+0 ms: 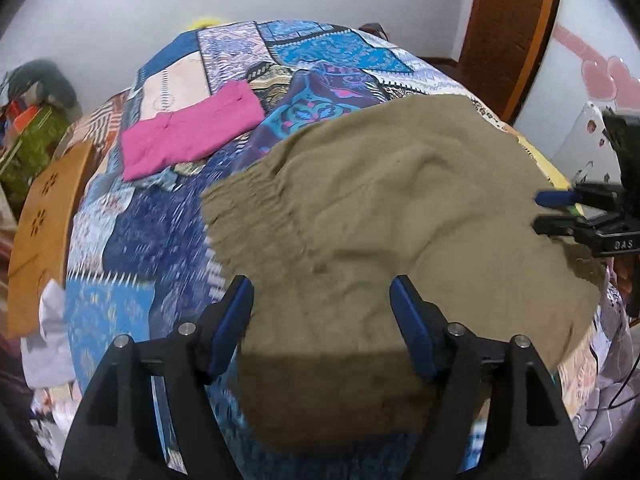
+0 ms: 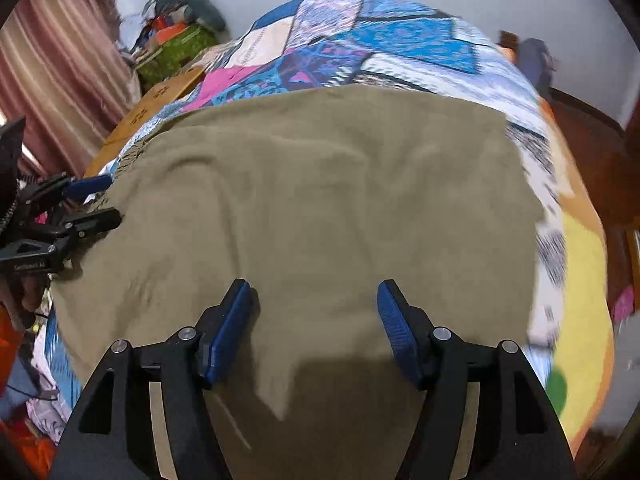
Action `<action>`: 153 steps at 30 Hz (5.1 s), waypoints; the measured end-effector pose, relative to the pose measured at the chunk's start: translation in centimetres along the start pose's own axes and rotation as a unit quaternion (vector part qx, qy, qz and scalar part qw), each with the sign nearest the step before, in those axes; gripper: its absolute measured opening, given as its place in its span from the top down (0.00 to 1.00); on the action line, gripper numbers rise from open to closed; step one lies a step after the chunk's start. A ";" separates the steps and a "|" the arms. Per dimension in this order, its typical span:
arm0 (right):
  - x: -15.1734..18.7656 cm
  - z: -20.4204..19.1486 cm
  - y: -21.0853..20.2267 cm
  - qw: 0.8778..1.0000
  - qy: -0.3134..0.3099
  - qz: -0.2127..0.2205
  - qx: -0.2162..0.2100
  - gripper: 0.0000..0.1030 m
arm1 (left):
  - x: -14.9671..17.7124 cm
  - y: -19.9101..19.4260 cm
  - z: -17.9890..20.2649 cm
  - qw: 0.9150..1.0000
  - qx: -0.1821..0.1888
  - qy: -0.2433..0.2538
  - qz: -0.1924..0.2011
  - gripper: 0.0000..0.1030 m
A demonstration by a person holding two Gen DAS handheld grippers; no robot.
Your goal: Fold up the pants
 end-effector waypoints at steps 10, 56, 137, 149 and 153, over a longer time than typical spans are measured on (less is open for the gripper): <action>4.5 1.4 -3.5 0.998 0.060 0.008 0.026 0.39 | 1.6 -4.1 -0.6 0.999 0.011 -0.036 0.002 0.29; 1.1 -6.7 -0.2 0.998 -0.012 0.068 -0.004 0.36 | -0.4 1.2 -0.9 0.947 0.103 -0.303 0.001 0.54; 4.9 -0.3 -5.1 0.993 0.064 0.066 0.079 0.25 | -2.6 -5.6 19.1 0.988 0.082 0.109 0.072 0.45; 1.3 -1.0 -9.1 0.987 0.061 0.133 0.072 0.24 | -3.0 -6.9 11.3 0.994 0.066 0.060 0.069 0.35; -0.2 -2.4 -9.1 0.986 0.049 0.146 0.059 0.24 | 0.1 -3.8 10.4 0.997 0.069 0.042 0.016 0.35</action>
Point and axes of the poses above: each gripper's, at about its wrist camera, not at the fingertips, and y roughly the way its jaws point, z to its right, x to its underside, the point moved 9 cm from there along y, roughly the way its jaws point, and after that the axes turned 7 degrees about z, right-handed, at the moved point
